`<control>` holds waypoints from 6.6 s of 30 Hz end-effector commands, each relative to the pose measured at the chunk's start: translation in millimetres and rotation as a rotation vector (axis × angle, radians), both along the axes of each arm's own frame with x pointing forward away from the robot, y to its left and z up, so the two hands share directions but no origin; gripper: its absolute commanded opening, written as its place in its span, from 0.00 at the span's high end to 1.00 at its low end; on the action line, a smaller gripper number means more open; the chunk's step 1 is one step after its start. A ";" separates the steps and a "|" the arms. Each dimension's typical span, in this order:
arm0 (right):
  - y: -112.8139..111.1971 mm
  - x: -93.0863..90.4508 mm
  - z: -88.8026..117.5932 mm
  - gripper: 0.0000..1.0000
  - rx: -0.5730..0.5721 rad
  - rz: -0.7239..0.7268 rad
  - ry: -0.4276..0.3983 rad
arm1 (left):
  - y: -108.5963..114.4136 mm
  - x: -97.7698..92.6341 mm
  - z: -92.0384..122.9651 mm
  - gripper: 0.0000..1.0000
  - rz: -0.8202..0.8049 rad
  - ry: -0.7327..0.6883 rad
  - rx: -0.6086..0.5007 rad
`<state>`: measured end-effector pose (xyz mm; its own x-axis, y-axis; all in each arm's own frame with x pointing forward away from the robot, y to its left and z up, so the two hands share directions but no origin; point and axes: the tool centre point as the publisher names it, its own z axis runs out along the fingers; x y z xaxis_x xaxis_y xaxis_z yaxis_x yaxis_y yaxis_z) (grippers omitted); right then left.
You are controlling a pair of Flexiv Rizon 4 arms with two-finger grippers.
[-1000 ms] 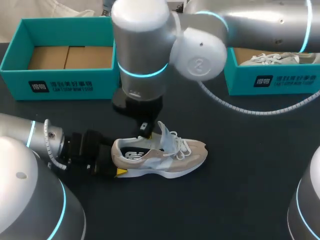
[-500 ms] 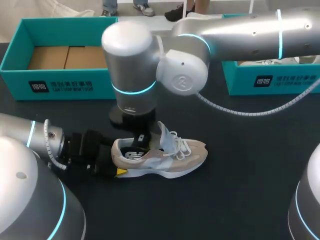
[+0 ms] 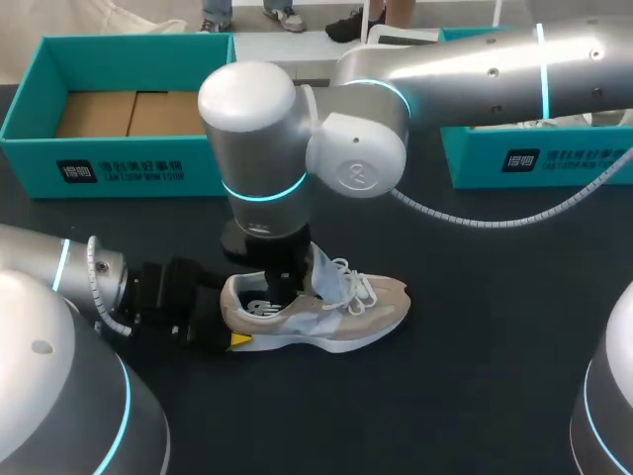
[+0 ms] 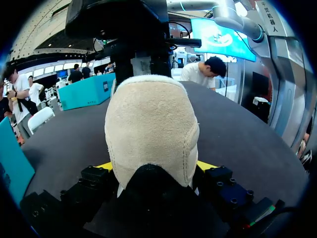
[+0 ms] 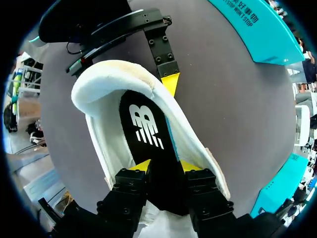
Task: Take the shoe out of the shoebox, open the shoe tongue, remove and reinsert the insole, then place the shoe into the shoebox
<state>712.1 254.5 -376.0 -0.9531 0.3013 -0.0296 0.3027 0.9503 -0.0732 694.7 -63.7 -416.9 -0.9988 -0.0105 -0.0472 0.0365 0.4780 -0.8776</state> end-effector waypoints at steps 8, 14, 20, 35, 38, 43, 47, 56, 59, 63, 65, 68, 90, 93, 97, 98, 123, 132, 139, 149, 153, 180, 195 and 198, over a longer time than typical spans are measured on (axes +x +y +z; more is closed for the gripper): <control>3.7 6.6 -36.6 0.60 0.000 0.027 0.036 | 0.2 0.5 -1.6 1.00 0.000 -0.001 0.001; 8.6 -7.1 -46.5 1.00 0.009 0.008 0.077 | 0.2 0.5 -1.6 1.00 0.000 -0.001 0.001; 4.0 -23.9 -41.6 1.00 0.026 -0.047 0.093 | 0.2 0.5 -1.6 1.00 0.000 -0.001 0.001; -33.3 -22.9 28.0 1.00 0.014 -0.151 -0.009 | 0.2 0.5 -1.6 1.00 0.000 -0.001 0.001; -37.1 -19.5 33.6 1.00 0.017 -0.152 -0.019 | 0.2 0.5 -1.6 1.00 0.000 -0.001 0.001; -40.8 -16.3 45.2 1.00 0.076 -0.152 -0.044 | 0.2 0.5 -1.6 1.00 0.000 -0.001 0.001; -29.9 -13.7 51.4 1.00 0.174 -0.092 -0.040 | 0.2 0.5 -1.6 1.00 0.000 -0.001 0.001; -8.4 -5.0 63.8 1.00 0.305 -0.021 -0.047 | 0.2 0.5 -1.6 1.00 0.000 -0.001 0.001; -7.0 -2.6 68.4 1.00 0.327 -0.013 -0.052 | 0.2 0.5 -1.6 1.00 0.000 -0.001 0.001; 5.4 -0.5 73.5 1.00 0.379 0.063 -0.005 | 0.2 0.5 -1.6 1.00 0.000 -0.001 0.001; 15.5 0.8 77.0 1.00 0.410 0.110 0.019 | 0.2 0.5 -1.6 1.00 0.000 -0.001 0.001; 30.1 2.7 82.4 1.00 0.453 0.173 0.064 | 0.2 0.5 -1.6 1.00 0.000 -0.001 0.001; 42.7 -6.3 84.4 0.35 0.675 0.228 0.351 | 0.2 0.5 -1.6 1.00 0.000 -0.001 0.001; 44.1 -8.0 84.1 0.32 0.711 0.246 0.406 | 0.2 0.5 -1.6 1.00 0.000 -0.001 0.001; 47.7 -9.0 78.3 0.27 0.719 0.273 0.455 | 0.2 0.5 -1.6 1.00 0.000 -0.001 0.001; 49.3 -9.2 76.9 0.29 0.726 0.283 0.461 | 0.2 0.5 -1.6 1.00 0.000 -0.001 0.001; 84.8 -22.9 60.9 0.82 0.818 0.349 0.560 | 0.2 0.5 -1.6 1.00 0.000 -0.001 0.001; 87.8 -20.6 77.2 1.00 0.886 0.301 0.599 | 0.2 0.5 -1.6 1.00 0.000 -0.001 0.001; 95.4 -6.0 121.9 1.00 1.068 0.102 0.492 | 0.2 0.5 -1.6 1.00 0.000 -0.001 0.001; 98.6 15.1 158.4 1.00 1.231 -0.046 0.302 | 0.2 0.5 -1.6 1.00 0.000 -0.001 0.001; 98.6 15.1 158.4 1.00 1.231 -0.046 0.302 | 0.2 0.5 -1.6 1.00 0.000 -0.001 0.001; 80.5 58.1 244.7 1.00 1.433 -0.174 0.321 | 0.2 0.5 -1.6 1.00 0.000 -0.001 0.001; 28.4 41.3 292.7 1.00 1.581 -0.353 0.445 | 0.2 0.5 -1.6 1.00 0.000 -0.001 0.001; 20.5 31.4 298.5 1.00 1.571 -0.380 0.451 | 0.2 0.5 -1.6 1.00 0.000 -0.001 0.001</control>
